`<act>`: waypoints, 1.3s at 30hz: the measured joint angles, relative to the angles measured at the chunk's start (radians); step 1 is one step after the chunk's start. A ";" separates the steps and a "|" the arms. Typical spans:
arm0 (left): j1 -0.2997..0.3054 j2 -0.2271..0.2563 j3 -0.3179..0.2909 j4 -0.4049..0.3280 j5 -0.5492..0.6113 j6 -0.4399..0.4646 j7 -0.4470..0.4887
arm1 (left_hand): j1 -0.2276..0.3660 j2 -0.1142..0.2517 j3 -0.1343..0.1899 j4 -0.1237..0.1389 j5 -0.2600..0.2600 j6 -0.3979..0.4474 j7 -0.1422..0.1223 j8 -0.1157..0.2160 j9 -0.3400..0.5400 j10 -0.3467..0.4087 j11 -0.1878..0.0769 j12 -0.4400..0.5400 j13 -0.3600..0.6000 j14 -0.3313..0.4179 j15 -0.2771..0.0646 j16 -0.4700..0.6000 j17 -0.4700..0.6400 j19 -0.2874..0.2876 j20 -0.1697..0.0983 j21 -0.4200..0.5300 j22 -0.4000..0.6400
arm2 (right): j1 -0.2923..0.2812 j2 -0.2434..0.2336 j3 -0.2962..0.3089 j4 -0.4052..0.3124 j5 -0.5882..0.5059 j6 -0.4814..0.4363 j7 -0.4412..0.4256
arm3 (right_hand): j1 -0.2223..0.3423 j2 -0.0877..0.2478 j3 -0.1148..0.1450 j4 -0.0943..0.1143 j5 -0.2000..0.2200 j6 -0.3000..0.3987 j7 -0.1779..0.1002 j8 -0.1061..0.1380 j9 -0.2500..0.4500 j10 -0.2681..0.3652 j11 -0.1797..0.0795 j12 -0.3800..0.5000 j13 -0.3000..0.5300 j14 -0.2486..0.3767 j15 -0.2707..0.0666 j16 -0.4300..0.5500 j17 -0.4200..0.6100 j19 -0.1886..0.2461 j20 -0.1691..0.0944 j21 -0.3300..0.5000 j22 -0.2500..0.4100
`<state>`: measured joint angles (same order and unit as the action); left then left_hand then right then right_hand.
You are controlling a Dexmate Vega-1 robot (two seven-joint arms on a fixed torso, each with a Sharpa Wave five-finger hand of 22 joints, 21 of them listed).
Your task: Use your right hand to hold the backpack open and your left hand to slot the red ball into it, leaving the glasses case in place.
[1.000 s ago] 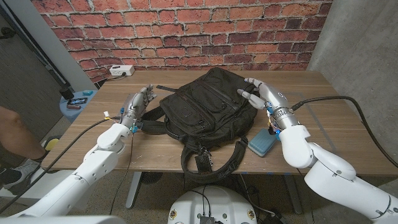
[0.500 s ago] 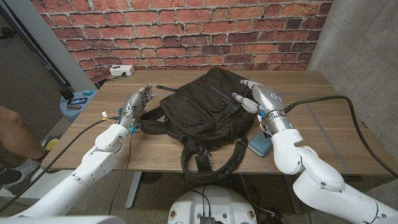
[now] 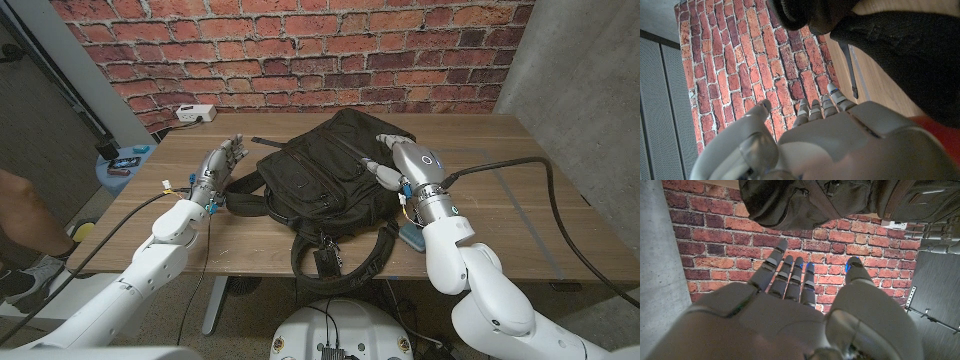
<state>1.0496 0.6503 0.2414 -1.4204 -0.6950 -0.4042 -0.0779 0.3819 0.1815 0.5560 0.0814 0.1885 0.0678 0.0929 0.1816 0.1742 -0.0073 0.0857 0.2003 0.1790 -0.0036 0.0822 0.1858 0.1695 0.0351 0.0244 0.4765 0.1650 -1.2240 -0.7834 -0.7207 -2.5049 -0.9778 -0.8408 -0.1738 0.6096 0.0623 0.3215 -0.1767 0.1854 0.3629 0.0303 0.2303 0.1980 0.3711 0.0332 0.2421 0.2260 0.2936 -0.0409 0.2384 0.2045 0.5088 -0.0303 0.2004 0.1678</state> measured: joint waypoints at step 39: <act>-0.073 -0.038 0.008 0.131 -0.024 -0.073 -0.099 | 0.000 0.000 0.008 -0.008 0.000 0.000 0.000 0.000 0.000 0.000 0.000 0.000 0.000 0.004 0.004 0.000 0.000 0.010 -0.001 -0.016 0.000 | -0.154 0.244 -0.034 0.045 -0.442 0.140 0.274 | 0.100 -0.040 0.012 -0.012 0.000 0.005 -0.005 0.000 0.000 0.011 -0.011 0.000 0.009 0.000 0.000 -0.006 -0.005 0.007 0.000 0.000 0.000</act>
<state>0.9770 0.6125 0.2494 -1.2898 -0.7189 -0.4768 -0.1767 0.3819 0.1815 0.5644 0.0730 0.1886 0.0678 0.0930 0.1816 0.1742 -0.0073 0.0857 0.2003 0.1790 0.0001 0.0859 0.1858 0.1695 0.0448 0.0232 0.4608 0.1649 -1.3782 -0.5391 -0.7550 -2.4601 -1.4201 -0.7009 0.1000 0.7096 0.0228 0.3340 -0.1890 0.1854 0.3682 0.0250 0.2302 0.1978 0.3818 0.0226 0.2422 0.2354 0.2936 -0.0408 0.2322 0.1999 0.5157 -0.0305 0.2004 0.1678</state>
